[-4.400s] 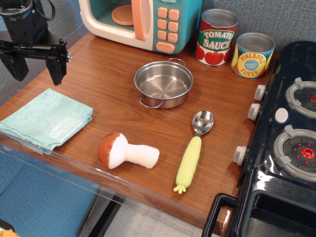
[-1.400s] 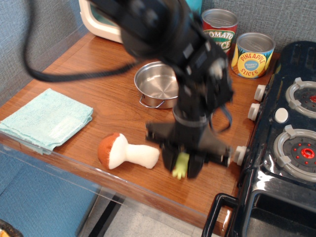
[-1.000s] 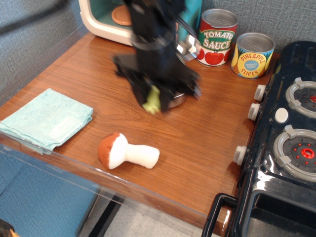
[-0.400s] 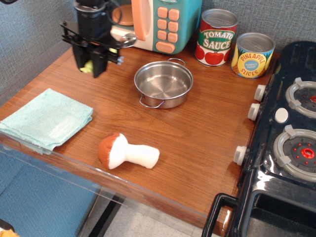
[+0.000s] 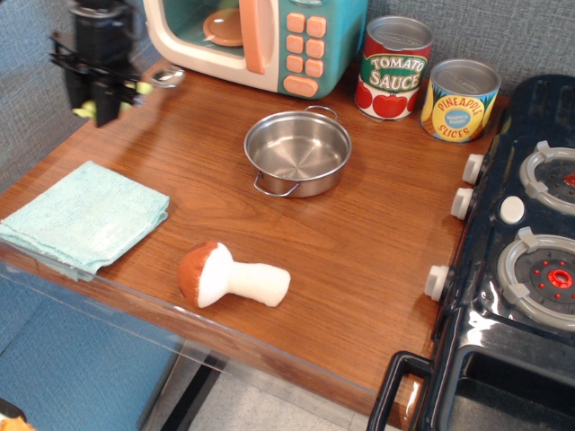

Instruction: Place the spoon between the blue cloth and microwave on left edge

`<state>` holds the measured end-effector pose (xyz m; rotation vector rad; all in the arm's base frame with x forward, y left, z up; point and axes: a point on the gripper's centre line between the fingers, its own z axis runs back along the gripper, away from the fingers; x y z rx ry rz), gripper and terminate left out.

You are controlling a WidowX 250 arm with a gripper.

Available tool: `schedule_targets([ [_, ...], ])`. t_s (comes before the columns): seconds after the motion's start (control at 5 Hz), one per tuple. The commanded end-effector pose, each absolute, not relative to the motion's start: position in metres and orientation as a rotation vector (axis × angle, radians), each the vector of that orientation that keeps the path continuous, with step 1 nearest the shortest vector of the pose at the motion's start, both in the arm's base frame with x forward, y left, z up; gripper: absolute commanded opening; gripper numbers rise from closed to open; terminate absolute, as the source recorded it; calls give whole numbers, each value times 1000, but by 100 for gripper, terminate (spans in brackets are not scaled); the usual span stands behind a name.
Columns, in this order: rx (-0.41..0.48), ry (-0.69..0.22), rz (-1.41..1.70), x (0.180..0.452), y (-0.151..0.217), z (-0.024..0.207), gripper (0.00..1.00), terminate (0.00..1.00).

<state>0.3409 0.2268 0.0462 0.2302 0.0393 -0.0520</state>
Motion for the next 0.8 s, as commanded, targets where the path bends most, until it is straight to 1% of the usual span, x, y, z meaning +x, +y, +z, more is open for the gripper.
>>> schedule_targets([
  [0.0,271,64,-63,327,265,56,0,0],
  [0.2,246,40,-93,325,258,55,0,0],
  [0.4,231,0,-133,324,241,56,0,0],
  [0.6,253,-26,-159,323,227,65,0,0],
])
